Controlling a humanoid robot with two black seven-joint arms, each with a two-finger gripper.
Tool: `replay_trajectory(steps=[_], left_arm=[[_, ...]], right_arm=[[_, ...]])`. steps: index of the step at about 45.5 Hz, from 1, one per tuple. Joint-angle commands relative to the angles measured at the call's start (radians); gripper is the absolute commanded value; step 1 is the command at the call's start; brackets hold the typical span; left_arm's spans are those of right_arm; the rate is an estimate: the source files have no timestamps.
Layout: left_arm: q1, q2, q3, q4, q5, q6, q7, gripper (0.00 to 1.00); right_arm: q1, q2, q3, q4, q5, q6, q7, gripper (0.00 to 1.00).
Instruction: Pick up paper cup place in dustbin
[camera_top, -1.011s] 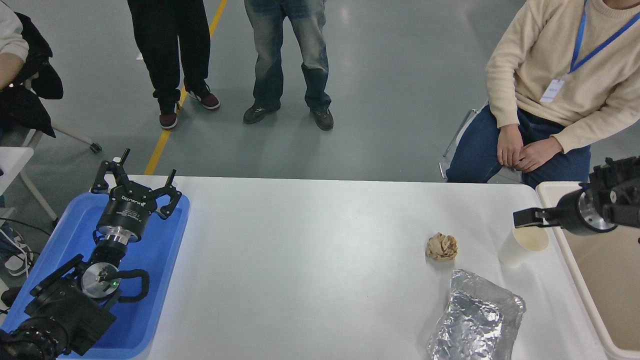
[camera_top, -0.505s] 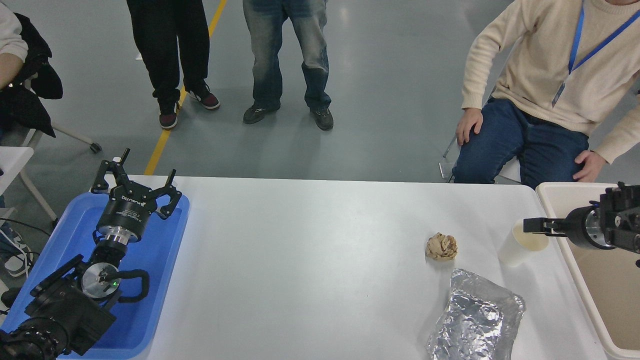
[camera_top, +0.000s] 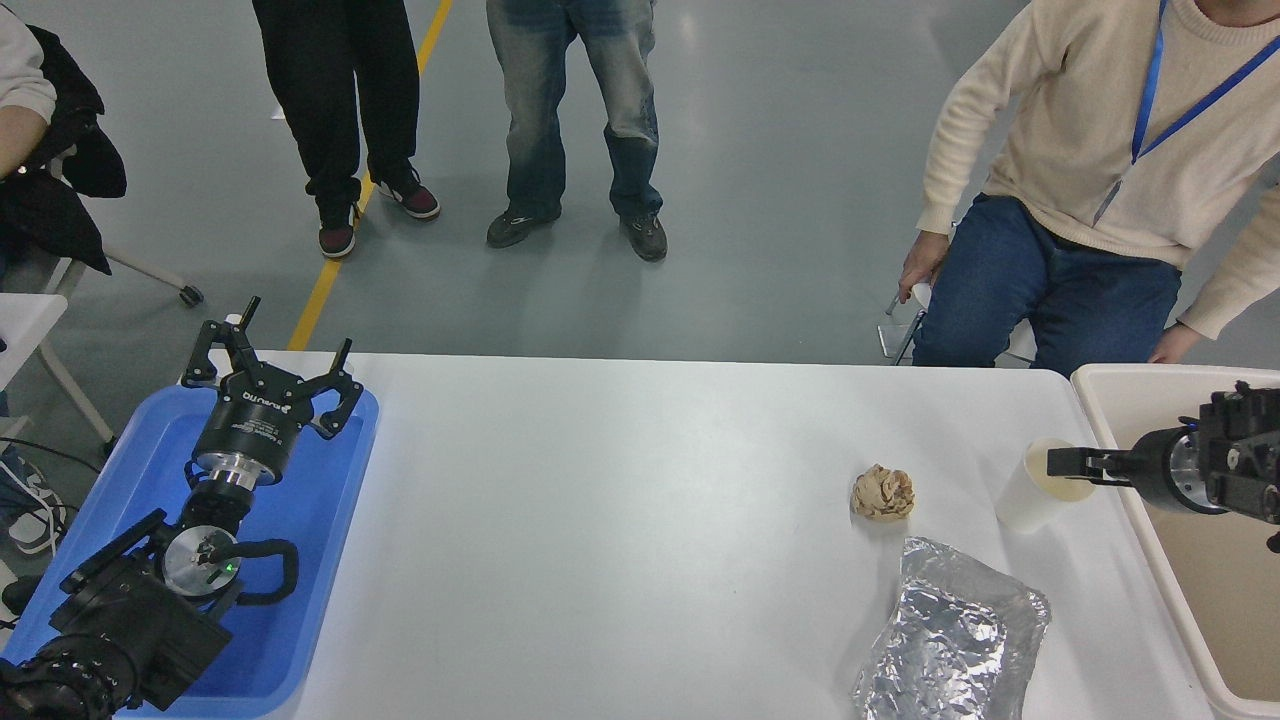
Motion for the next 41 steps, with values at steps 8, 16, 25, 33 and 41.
replay_trajectory(steps=[8, 16, 25, 33, 41], left_arm=[[0.0, 0.0, 0.0, 0.0, 0.0, 0.0, 0.0, 1.0], [0.0, 0.0, 0.0, 0.0, 0.0, 0.0, 0.0, 1.0], [0.0, 0.0, 0.0, 0.0, 0.0, 0.0, 0.0, 1.0], [0.0, 0.0, 0.0, 0.0, 0.0, 0.0, 0.002, 1.0], [0.0, 0.0, 0.0, 0.0, 0.0, 0.0, 0.002, 1.0]], right_arm=[[-0.008, -0.009, 0.015, 0.039, 0.126, 0.019, -0.047, 0.0], [-0.001, -0.01, 0.017, 0.066, 0.13, 0.019, -0.049, 0.0], [0.006, -0.027, 0.036, 0.08, 0.133, 0.02, -0.049, 0.0], [0.126, -0.093, 0.027, 0.221, 0.114, 0.048, -0.049, 0.0], [0.337, -0.165, -0.069, 0.422, 0.024, 0.114, -0.043, 0.0]])
